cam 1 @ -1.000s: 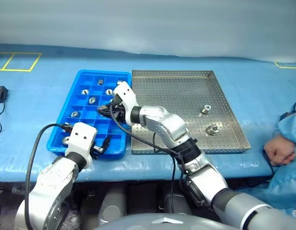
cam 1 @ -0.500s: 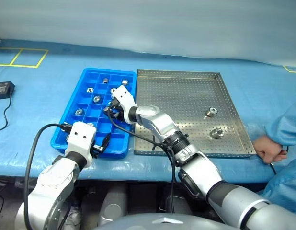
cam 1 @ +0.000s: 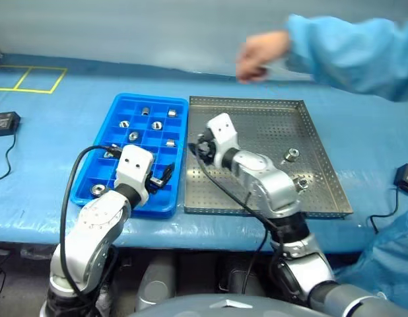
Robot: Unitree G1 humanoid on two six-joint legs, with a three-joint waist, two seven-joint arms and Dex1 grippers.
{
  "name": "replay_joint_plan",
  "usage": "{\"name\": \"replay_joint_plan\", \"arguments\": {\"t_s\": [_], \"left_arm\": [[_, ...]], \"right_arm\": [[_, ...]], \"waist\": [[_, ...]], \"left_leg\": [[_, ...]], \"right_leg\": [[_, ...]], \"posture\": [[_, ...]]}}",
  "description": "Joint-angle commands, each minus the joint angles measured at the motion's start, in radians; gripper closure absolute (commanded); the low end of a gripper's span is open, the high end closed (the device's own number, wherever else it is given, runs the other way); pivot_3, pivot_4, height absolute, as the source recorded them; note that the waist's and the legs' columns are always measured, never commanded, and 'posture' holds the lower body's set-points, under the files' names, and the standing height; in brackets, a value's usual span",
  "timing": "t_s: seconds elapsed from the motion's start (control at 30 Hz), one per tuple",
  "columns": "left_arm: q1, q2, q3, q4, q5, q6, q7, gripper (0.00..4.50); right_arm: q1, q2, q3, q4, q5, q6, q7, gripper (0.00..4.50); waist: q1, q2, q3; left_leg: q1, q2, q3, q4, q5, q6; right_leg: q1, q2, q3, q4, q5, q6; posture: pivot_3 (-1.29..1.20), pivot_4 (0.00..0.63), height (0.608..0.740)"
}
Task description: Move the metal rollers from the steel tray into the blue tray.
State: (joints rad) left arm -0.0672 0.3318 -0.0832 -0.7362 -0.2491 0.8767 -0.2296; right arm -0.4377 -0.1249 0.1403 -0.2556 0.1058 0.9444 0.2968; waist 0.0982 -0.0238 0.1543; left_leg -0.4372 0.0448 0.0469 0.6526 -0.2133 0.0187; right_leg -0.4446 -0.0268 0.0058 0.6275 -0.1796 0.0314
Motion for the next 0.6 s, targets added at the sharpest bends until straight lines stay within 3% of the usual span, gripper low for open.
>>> {"name": "replay_joint_plan", "arguments": {"t_s": [0.03,0.27,0.43,0.6], "left_arm": [[-0.053,-0.012,-0.052,0.053,-0.028,-0.071,-0.071,1.03],[-0.143,-0.007,-0.098,0.199,-0.027,-0.149,-0.162,1.03],[-0.180,-0.009,-0.115,0.240,-0.022,-0.180,-0.188,1.03],[-0.172,-0.001,-0.122,0.248,-0.013,-0.182,-0.191,1.03]], "right_arm": [[0.060,-0.041,-0.055,-0.204,-0.018,0.153,-0.064,1.84],[0.117,-0.009,-0.159,-0.310,-0.058,0.286,-0.198,1.84],[0.097,0.165,-0.310,-0.288,-0.110,0.270,-0.384,1.84],[0.097,0.282,-0.336,-0.260,-0.128,0.232,-0.473,1.84]], "waist": [[-0.022,0.001,0.000],[-0.117,0.001,-0.001],[-0.149,0.001,-0.001],[-0.176,0.002,-0.001]], "left_leg": [[0.000,0.000,0.000,0.000,0.000,0.000],[0.003,0.001,0.002,0.000,0.000,0.001],[0.004,0.001,0.002,0.002,0.000,0.001],[0.004,0.001,0.001,0.002,0.000,0.001]], "right_leg": [[0.000,0.000,0.000,0.000,0.000,0.000],[0.001,0.002,0.004,0.003,0.000,0.000],[0.001,0.002,0.007,0.004,0.001,0.001],[0.000,0.002,0.008,0.004,0.001,0.003]], "posture": [[0.04,0.150,0.740],[-0.10,0.150,0.740],[-0.12,0.150,0.740],[-0.14,0.150,0.740]]}}
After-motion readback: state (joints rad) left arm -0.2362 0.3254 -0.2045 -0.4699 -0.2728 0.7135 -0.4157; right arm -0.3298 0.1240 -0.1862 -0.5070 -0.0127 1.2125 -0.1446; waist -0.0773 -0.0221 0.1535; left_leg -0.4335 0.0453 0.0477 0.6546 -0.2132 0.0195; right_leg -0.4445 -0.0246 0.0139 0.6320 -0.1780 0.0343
